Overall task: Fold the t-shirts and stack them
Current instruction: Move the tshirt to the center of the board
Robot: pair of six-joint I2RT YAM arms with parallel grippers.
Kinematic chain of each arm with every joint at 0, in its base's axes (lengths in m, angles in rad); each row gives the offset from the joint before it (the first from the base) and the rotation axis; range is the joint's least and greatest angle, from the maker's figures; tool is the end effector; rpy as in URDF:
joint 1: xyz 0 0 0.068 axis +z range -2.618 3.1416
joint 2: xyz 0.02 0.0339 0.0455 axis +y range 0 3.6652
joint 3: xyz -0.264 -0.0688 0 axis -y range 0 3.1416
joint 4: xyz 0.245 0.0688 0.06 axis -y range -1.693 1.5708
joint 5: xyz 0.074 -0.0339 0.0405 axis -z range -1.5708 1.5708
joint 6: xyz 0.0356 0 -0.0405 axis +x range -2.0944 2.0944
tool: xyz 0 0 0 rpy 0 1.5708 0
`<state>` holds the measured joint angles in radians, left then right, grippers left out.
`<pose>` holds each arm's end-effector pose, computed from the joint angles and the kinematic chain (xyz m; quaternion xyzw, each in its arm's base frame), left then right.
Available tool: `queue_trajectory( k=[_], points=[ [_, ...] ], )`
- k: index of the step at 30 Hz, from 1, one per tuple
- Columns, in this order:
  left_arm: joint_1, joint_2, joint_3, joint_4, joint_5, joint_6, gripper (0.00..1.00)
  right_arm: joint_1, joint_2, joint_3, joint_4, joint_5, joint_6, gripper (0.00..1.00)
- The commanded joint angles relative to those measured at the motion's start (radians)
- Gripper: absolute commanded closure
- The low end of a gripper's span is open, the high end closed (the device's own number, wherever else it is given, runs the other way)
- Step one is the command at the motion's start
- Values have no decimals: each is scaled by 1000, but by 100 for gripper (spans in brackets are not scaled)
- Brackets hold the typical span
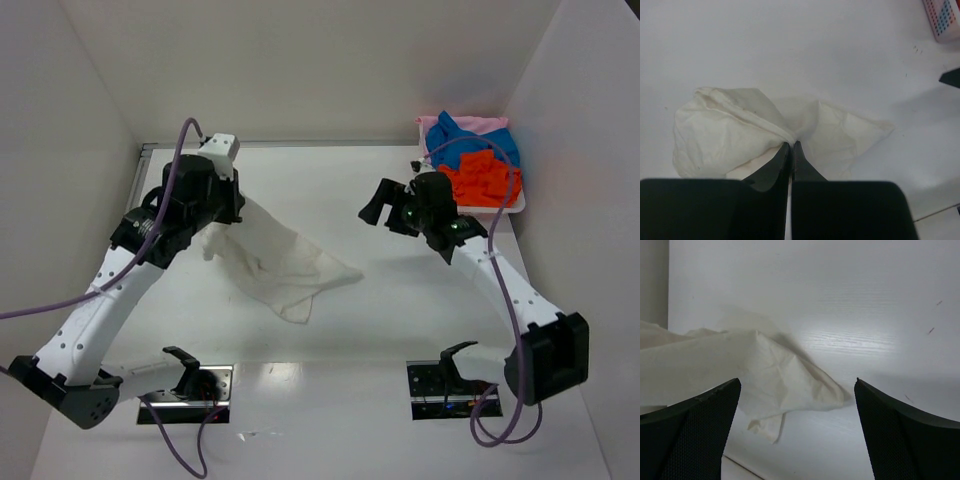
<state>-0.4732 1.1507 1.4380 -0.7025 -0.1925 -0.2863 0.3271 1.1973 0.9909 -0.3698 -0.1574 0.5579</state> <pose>0.2078 -0.0987 0.4376 0.0255 0.8351 -0.1268 0.5348 0.2513 0.0912 0.3083 0.0636 0.8746 0.2661 0.4002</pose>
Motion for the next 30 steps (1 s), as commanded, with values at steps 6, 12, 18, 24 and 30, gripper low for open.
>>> queue_trajectory(
  k=[6, 12, 18, 24, 30],
  points=[
    [5, -94, -106, -17, 236, 41, 100, 58, 140, -6, 457, -191, -105, 0],
    [5, -199, -88, -66, 350, 53, 100, 151, 261, 52, 566, -171, -145, 0],
    [5, -313, -170, -225, 433, -39, 100, 246, 436, 130, 500, -122, -182, 0],
    [5, -333, -286, -241, 524, -111, 57, 265, 433, 140, 500, -64, -173, 0],
    [5, -332, -295, -241, 362, -178, 2, 265, 381, 130, 479, -18, -205, 0]
  ],
)
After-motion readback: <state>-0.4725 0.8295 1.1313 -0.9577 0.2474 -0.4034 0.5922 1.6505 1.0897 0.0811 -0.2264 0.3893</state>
